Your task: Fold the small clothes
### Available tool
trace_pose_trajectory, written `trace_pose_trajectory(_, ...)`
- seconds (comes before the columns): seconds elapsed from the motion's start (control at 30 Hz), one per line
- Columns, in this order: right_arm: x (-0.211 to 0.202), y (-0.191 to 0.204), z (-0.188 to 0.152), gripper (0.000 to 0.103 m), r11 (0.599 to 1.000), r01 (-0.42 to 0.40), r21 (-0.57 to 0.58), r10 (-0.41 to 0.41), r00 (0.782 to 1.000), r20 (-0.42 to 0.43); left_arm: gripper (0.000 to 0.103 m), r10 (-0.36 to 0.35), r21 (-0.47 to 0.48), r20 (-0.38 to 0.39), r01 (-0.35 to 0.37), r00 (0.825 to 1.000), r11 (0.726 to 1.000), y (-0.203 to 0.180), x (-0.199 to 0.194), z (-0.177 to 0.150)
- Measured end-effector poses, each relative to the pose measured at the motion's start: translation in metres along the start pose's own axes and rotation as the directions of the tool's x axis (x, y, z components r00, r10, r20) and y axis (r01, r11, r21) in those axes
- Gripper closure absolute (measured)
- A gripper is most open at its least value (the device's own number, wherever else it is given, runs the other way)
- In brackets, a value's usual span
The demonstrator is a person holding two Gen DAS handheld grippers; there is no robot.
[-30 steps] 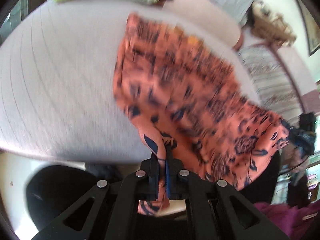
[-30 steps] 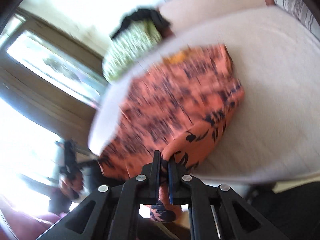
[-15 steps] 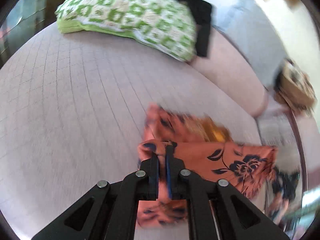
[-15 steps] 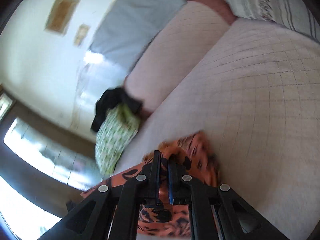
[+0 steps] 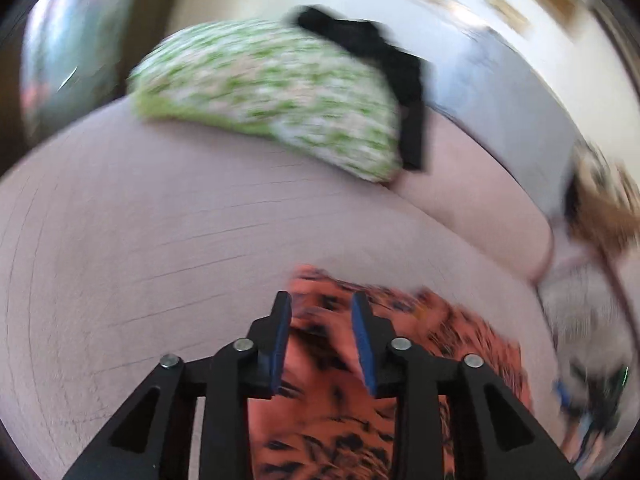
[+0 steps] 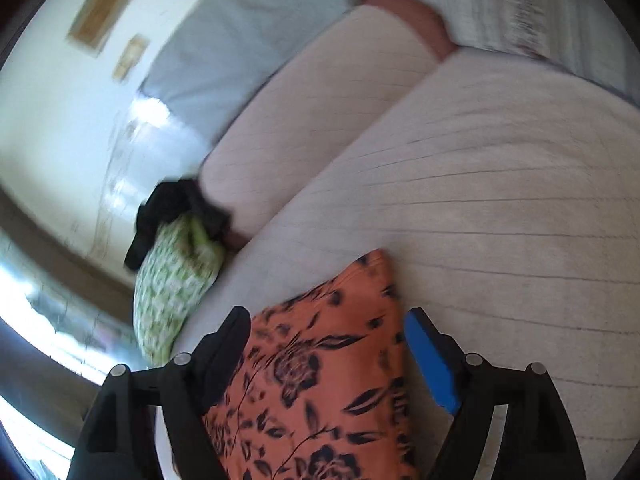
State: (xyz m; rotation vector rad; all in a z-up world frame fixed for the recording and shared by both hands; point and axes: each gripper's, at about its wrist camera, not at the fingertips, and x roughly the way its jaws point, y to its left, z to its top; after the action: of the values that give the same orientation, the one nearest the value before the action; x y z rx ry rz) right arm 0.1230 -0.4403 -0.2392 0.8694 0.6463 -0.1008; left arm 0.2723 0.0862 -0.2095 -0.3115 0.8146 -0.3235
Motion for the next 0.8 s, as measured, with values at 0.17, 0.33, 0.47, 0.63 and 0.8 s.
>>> trace_pose_trajectory(0.17,0.019,0.049,-0.041,0.023,0.97,0.024,-0.244,-0.045,0.996,-0.079,0.043,-0.056,0.229,-0.047,0.065,0.997,0.971,-0.058,-0.006,-0.026)
trace_pose_trajectory(0.33,0.045,0.105,-0.09,0.023,0.896,-0.044,-0.443,-0.054,0.977,-0.206,0.04,0.146,0.131,-0.037,-0.14,0.989,0.981,-0.014,0.003,-0.016)
trace_pose_trajectory(0.47,0.086,0.167,-0.135,0.023,0.826,-0.142,-0.545,-0.051,0.945,-0.324,0.04,0.227,-0.086,-0.12,-0.238,0.966,0.967,0.052,0.015,-0.007)
trace_pose_trajectory(0.63,0.161,0.233,-0.192,0.031,0.742,-0.231,-0.629,-0.121,0.877,-0.465,0.04,0.271,-0.114,-0.133,-0.286,0.953,0.951,0.074,0.018,-0.004)
trace_pose_trajectory(0.8,0.241,0.295,-0.195,0.042,0.646,-0.157,-0.747,-0.201,0.909,-0.364,0.04,0.278,-0.047,-0.081,-0.282,0.957,0.958,0.069,0.023,0.007)
